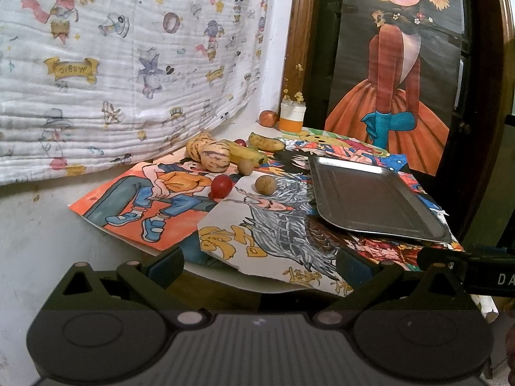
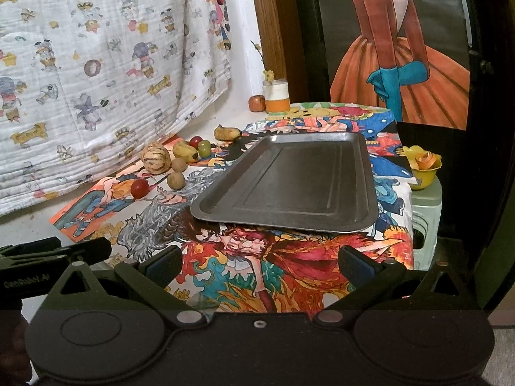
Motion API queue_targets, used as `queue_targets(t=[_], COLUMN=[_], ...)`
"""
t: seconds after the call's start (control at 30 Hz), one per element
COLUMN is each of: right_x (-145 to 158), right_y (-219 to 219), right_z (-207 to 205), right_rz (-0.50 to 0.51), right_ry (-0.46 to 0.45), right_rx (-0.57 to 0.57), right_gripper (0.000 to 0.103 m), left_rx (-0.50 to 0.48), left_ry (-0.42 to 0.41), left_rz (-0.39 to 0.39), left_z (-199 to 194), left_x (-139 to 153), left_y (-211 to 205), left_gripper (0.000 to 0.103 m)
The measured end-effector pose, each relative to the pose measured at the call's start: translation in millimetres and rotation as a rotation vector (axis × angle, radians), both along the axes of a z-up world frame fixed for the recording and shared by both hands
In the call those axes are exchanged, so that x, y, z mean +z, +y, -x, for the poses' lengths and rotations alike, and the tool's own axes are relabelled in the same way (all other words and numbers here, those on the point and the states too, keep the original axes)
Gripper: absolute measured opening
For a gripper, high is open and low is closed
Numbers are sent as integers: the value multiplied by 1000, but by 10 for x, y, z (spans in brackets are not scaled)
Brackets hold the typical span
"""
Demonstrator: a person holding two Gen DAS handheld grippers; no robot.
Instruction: Organize fruits
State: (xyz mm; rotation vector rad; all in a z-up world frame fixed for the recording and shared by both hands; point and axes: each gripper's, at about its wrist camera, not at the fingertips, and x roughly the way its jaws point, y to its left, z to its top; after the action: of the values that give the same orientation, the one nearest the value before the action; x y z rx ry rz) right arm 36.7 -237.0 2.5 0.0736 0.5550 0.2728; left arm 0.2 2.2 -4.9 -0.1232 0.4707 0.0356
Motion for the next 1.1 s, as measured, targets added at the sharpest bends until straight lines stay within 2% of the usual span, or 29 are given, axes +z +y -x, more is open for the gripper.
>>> queue_targets(t=[0.2,0.3,0.53,0.83,1.1], right_x=[30,73,232,521,767], right_y=[34,46,-1,-74,-65], right_z=[-70,-31,59,191,-35], right_rz=[13,15,11,10,18], right_ry=[48,43,-1,-90,-118], right_rx=[22,33,37,57,74], right_gripper=[103,103,103,103,103], left_rx=[13,18,26,47,48], left_ry=[9,19,30,-13,-22], left_rz=[4,12,18,17,-5], left_z=[-20,-5,41,196,84], left_x=[38,56,115,397,663], left_y=[47,57,48,19,56], left_gripper=[103,103,103,103,103])
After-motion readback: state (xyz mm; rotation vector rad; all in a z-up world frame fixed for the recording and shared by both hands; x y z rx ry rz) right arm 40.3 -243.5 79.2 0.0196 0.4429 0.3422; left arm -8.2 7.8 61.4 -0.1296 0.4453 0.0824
